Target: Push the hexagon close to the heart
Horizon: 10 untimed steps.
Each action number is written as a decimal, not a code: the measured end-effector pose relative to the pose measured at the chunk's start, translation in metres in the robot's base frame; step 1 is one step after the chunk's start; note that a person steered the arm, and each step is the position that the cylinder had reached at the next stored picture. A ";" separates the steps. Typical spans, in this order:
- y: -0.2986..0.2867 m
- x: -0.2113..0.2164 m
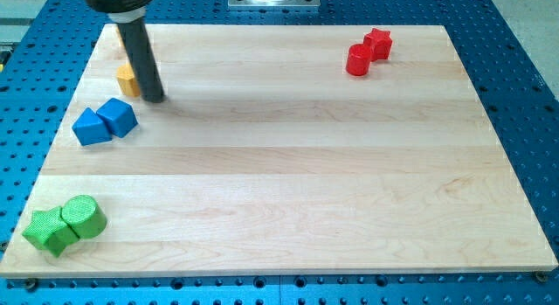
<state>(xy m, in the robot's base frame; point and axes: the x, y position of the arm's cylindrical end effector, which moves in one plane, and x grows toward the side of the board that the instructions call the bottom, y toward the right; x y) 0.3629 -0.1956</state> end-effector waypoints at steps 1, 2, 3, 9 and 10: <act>-0.025 -0.048; -0.023 -0.056; -0.042 -0.017; -0.030 -0.061; -0.029 -0.059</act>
<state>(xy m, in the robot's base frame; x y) 0.3044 -0.2250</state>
